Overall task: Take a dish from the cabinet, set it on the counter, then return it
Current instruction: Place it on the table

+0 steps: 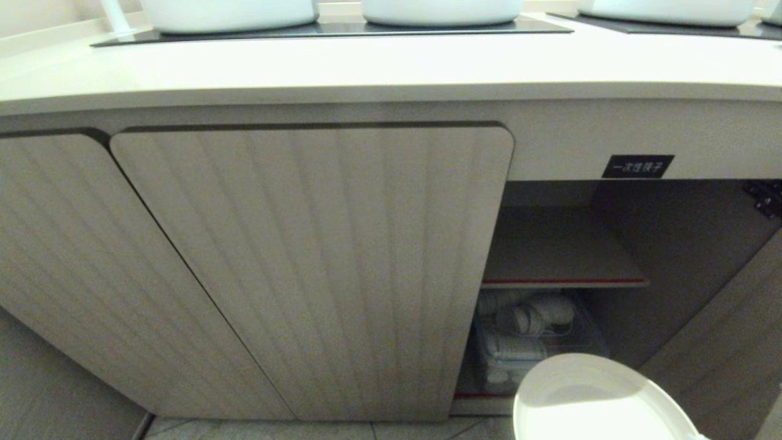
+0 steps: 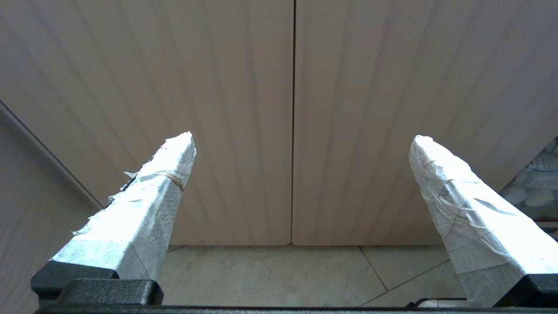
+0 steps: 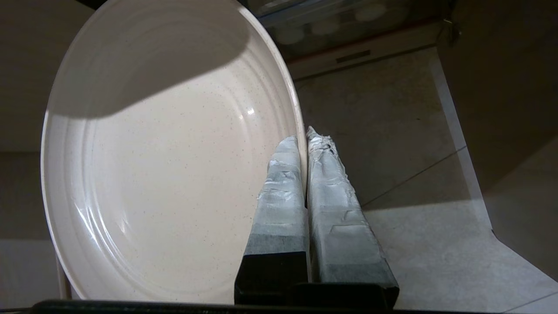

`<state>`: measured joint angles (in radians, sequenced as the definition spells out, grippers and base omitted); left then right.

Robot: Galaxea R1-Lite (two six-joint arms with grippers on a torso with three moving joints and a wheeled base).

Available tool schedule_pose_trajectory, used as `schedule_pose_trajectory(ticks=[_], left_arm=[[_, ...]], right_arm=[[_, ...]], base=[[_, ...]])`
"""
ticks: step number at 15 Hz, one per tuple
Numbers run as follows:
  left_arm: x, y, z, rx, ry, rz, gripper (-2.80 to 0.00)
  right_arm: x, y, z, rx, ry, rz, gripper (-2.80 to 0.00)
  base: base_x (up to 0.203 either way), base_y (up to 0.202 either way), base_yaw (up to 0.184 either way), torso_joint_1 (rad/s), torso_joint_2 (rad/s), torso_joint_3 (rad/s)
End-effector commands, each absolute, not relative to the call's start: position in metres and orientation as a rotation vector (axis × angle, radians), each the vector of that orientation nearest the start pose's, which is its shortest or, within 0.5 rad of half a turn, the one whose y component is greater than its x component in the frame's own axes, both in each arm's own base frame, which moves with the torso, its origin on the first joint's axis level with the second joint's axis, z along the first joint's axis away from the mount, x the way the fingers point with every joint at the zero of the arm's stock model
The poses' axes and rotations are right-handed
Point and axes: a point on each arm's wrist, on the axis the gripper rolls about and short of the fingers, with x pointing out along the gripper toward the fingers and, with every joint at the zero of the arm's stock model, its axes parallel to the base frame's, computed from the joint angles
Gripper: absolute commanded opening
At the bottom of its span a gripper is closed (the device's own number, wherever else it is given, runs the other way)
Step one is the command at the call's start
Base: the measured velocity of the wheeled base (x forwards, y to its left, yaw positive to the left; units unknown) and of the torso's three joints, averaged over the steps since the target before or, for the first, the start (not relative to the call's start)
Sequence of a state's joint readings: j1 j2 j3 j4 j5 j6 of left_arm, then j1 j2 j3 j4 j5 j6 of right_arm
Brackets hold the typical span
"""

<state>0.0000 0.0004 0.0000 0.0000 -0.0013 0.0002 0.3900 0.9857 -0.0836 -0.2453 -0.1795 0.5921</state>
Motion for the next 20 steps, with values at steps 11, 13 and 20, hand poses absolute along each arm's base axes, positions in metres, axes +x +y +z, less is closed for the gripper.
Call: schedule_pose_trajectory(ticks=[11, 13, 20], left_arm=[[-0.0228, 0.0000, 0.0755, 0.000, 0.000, -0.002, 0.00], [-0.0228, 0.0000, 0.0755, 0.000, 0.000, 0.000, 0.00], [-0.0228, 0.0000, 0.0755, 0.000, 0.000, 0.000, 0.00]], right_arm=[[0.0762, 0.0273, 0.0953, 0.384, 0.667, 0.005, -2.80], [0.0764, 0.0273, 0.0952, 0.384, 0.668, 0.004, -2.80], [0.0770, 0.0276, 0.0960, 0.381, 0.665, 0.005, -2.80]], base=[[0.000, 0.000, 0.000, 0.073, -0.20, -0.131], [0.000, 0.000, 0.000, 0.179, -0.46, -0.285], [0.000, 0.000, 0.000, 0.205, -0.48, -0.284]])
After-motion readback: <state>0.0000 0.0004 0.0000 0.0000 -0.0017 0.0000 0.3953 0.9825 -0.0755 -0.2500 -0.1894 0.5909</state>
